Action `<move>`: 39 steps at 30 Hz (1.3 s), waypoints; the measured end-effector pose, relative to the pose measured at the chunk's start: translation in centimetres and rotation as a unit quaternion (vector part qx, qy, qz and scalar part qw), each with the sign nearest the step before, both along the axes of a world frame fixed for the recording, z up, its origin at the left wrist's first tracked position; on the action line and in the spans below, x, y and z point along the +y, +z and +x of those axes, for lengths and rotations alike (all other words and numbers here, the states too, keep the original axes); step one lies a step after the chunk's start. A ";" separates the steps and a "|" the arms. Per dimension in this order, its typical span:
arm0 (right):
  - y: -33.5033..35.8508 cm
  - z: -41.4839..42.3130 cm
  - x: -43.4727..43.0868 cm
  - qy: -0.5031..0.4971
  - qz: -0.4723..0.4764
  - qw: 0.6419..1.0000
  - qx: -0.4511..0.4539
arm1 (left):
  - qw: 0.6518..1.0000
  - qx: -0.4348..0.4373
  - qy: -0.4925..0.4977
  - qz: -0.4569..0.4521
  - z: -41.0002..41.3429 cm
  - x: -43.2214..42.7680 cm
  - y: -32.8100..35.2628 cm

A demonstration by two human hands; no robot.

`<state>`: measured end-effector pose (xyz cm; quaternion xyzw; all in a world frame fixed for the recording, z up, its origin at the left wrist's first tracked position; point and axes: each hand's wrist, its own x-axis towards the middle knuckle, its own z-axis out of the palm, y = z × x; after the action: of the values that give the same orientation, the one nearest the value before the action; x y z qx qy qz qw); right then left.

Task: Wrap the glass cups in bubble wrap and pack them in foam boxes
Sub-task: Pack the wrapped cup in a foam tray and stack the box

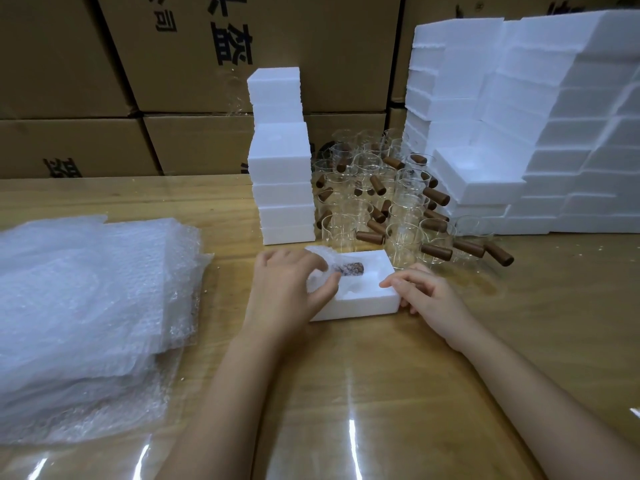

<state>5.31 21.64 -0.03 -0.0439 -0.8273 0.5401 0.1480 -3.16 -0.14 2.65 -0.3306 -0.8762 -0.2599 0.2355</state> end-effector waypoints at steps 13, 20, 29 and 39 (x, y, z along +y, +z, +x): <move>4.4 0.6 1.8 -0.186 0.015 0.960 0.210 | 0.916 -0.330 -0.031 0.224 -0.9 -1.2 -2.2; 5.7 -0.9 9.2 -0.315 0.167 0.930 0.090 | 0.920 -0.316 -0.025 0.231 -1.5 -0.9 -2.5; 7.8 -3.3 14.0 -0.277 0.336 0.900 -0.029 | 0.803 -0.408 0.015 0.434 -2.2 -0.3 -1.3; 8.0 -6.0 15.5 -0.245 0.402 0.871 -0.138 | 0.794 -0.420 0.021 0.439 -2.6 0.0 -1.8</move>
<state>-0.73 37.14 8.01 -0.2561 -0.9477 0.0960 0.1645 -5.77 -0.16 0.81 -0.0314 -0.6875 -0.7249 -0.0304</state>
